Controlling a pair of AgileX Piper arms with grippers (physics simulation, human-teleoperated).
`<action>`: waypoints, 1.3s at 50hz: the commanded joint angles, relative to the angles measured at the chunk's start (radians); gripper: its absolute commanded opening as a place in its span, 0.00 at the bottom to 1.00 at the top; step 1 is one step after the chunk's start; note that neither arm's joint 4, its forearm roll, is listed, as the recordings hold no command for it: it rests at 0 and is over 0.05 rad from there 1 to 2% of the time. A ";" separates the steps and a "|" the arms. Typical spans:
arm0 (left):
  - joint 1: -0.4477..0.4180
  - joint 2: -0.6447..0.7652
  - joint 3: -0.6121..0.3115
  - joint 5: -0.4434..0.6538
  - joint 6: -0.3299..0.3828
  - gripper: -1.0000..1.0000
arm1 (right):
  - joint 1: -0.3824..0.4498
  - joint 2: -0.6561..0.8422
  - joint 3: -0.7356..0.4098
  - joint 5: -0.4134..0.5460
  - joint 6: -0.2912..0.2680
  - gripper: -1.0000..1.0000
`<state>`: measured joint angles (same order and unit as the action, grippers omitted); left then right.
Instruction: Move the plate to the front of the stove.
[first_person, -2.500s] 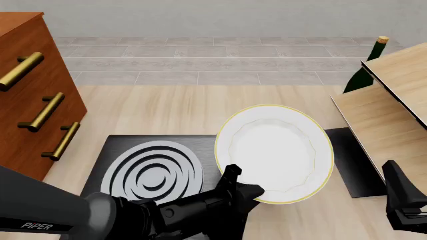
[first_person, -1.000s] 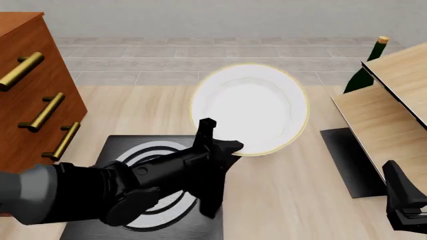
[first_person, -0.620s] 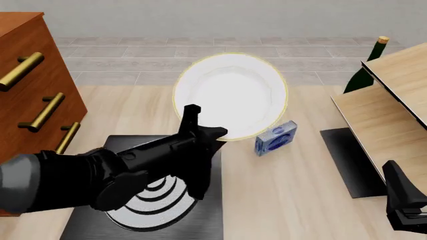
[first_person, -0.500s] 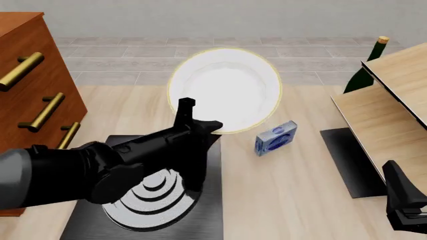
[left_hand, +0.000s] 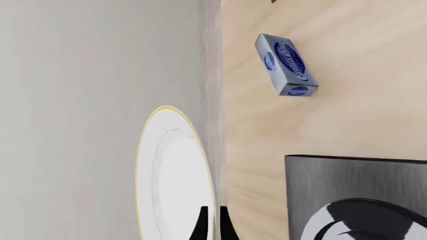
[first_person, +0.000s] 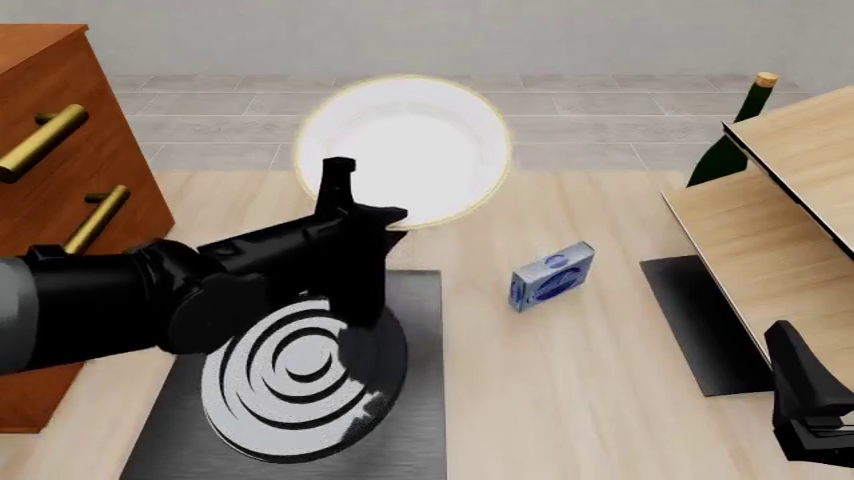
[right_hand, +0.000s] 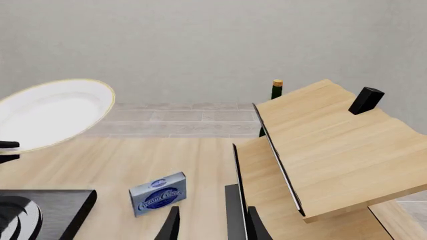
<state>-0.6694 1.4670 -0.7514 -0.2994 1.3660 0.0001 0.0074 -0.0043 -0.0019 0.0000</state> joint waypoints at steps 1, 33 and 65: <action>0.067 0.006 -0.048 0.039 0.014 0.00 | 0.000 0.000 0.000 0.000 0.000 1.00; 0.125 0.018 -0.221 0.296 -0.002 0.00 | 0.000 0.000 0.000 0.000 0.000 1.00; 0.175 0.076 -0.440 0.552 -0.048 0.00 | 0.000 0.000 0.000 0.000 0.000 1.00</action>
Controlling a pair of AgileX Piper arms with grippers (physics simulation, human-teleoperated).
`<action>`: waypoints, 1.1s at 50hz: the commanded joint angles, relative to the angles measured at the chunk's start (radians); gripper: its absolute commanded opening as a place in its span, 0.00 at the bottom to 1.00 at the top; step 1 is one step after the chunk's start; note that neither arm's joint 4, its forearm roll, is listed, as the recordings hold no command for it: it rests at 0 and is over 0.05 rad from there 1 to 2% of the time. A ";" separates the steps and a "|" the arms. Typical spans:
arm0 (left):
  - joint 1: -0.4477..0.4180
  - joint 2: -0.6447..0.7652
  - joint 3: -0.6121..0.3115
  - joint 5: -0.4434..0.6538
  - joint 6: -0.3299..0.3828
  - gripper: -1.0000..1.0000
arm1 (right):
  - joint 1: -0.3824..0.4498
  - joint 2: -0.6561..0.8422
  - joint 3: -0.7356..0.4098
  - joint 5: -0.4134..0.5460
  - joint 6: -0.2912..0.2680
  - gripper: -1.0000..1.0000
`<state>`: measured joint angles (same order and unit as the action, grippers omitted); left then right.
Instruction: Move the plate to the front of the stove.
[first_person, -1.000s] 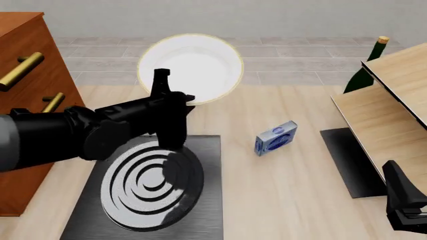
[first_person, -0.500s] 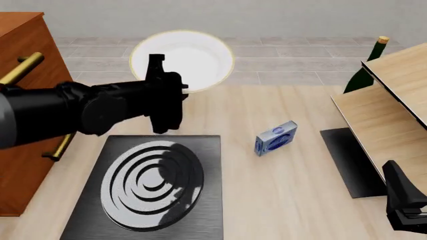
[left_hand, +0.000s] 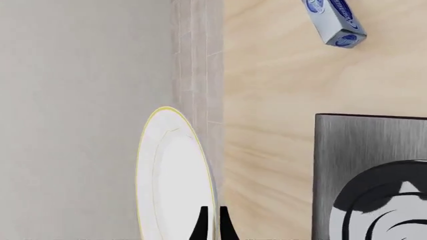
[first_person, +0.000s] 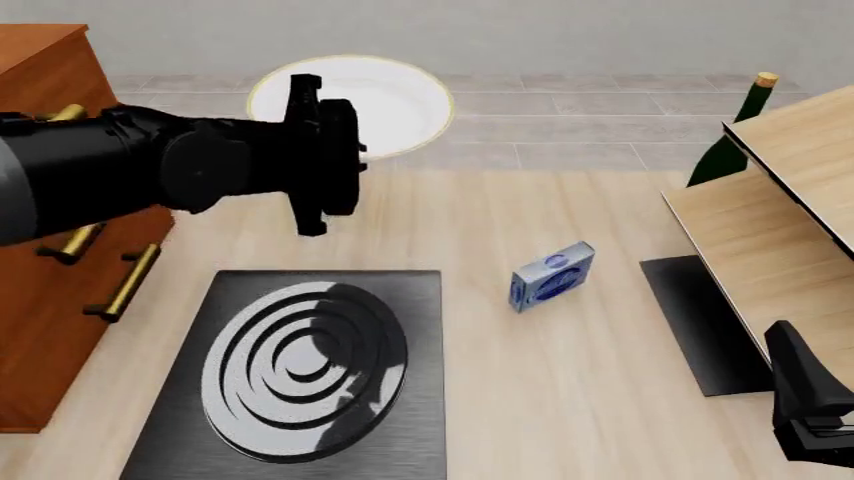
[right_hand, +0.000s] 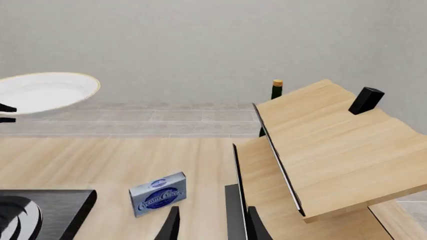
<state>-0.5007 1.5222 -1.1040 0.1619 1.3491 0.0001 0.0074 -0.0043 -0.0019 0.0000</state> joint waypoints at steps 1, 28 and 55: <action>0.008 0.021 -0.086 0.090 -0.028 0.00 | 0.000 0.000 0.000 0.000 0.000 1.00; 0.050 0.108 -0.190 0.193 -0.103 0.00 | 0.000 0.000 0.000 0.000 0.000 1.00; 0.075 0.163 -0.197 0.212 -0.121 0.00 | 0.000 0.000 0.000 0.000 0.000 1.00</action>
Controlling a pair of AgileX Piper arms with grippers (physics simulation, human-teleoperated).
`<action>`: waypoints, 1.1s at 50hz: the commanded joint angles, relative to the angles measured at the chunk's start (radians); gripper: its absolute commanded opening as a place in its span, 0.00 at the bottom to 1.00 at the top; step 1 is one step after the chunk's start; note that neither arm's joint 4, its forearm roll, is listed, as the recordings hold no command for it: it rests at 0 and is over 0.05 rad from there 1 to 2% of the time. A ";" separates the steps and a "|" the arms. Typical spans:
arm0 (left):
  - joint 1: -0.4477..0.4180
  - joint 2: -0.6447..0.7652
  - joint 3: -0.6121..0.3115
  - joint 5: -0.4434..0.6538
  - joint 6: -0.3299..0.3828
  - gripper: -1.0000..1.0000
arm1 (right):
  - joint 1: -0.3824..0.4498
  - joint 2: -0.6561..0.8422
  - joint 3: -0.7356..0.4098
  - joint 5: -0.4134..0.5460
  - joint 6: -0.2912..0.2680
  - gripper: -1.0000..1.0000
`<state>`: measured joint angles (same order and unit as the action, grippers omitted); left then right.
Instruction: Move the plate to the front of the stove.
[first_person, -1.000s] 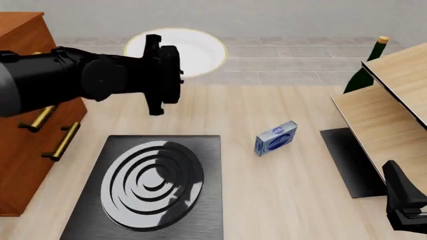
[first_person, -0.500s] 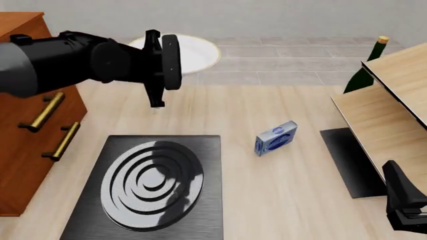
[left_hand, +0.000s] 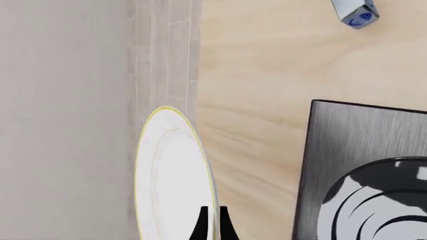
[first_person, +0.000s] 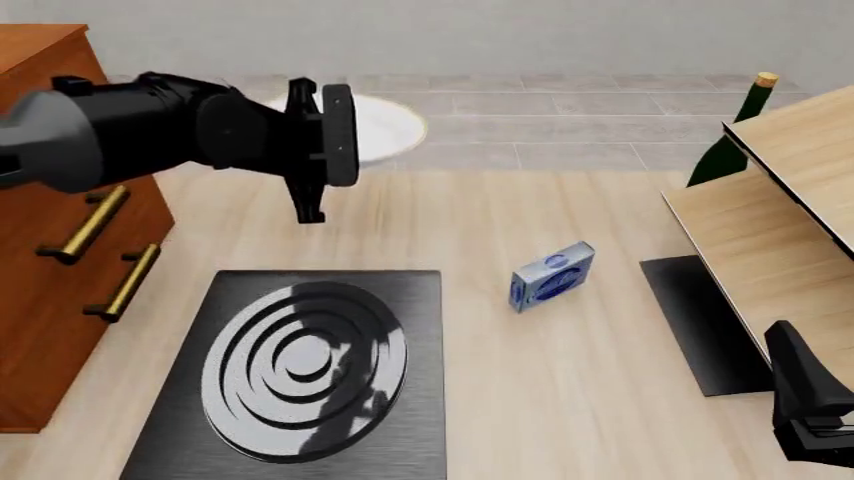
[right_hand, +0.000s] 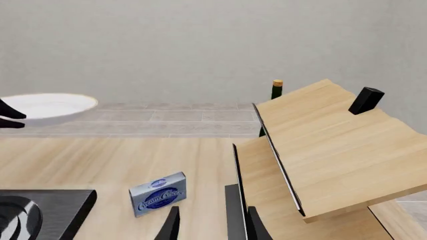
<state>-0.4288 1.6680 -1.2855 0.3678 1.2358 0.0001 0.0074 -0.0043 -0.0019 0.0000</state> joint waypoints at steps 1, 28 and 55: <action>0.003 0.020 -0.019 0.007 -0.008 0.00 | 0.000 0.000 0.000 0.000 0.000 1.00; -0.002 0.096 -0.082 0.015 -0.024 0.00 | 0.000 0.000 0.000 0.000 0.000 1.00; 0.012 0.138 -0.078 0.016 -0.026 0.00 | 0.000 0.000 0.000 0.000 0.000 1.00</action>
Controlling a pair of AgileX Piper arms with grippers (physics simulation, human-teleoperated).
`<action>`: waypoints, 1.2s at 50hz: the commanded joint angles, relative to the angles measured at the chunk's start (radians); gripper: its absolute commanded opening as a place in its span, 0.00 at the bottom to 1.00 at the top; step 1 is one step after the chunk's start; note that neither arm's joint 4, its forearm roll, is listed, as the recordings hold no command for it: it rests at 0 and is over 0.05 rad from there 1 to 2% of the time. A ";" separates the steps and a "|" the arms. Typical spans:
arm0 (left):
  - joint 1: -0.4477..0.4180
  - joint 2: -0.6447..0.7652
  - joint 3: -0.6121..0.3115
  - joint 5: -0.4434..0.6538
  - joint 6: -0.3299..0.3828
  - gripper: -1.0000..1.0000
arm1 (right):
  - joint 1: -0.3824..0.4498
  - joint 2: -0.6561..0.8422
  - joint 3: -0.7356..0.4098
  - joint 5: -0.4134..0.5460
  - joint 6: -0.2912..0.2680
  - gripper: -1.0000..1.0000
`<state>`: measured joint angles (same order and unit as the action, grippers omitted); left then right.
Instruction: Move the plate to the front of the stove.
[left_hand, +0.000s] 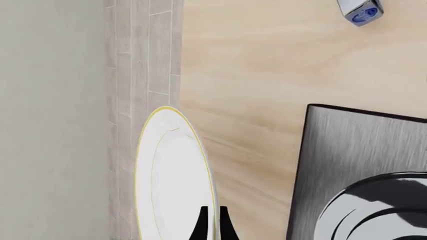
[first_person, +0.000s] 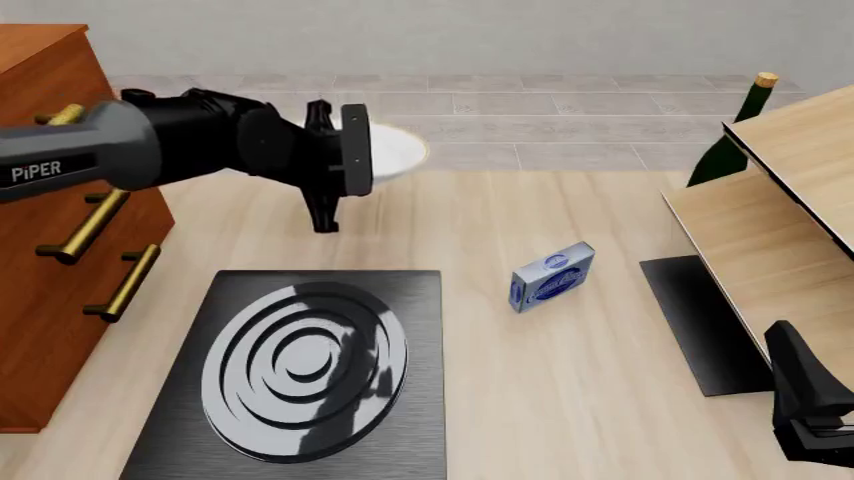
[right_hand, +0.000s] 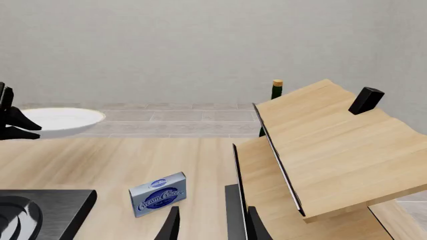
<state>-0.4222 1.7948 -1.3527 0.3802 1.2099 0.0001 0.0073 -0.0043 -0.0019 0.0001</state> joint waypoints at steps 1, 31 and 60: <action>0.005 0.012 -0.012 0.005 0.000 0.00 | 0.000 0.000 0.000 0.000 0.000 1.00; 0.008 0.047 -0.003 0.001 -0.012 0.00 | 0.000 0.000 0.000 0.000 0.000 1.00; 0.035 0.116 -0.020 -0.061 -0.033 0.00 | 0.000 0.000 0.000 0.000 0.000 1.00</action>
<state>-0.3965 1.8936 -1.3622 0.3387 1.1772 0.0001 0.0074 -0.0043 -0.0019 0.0000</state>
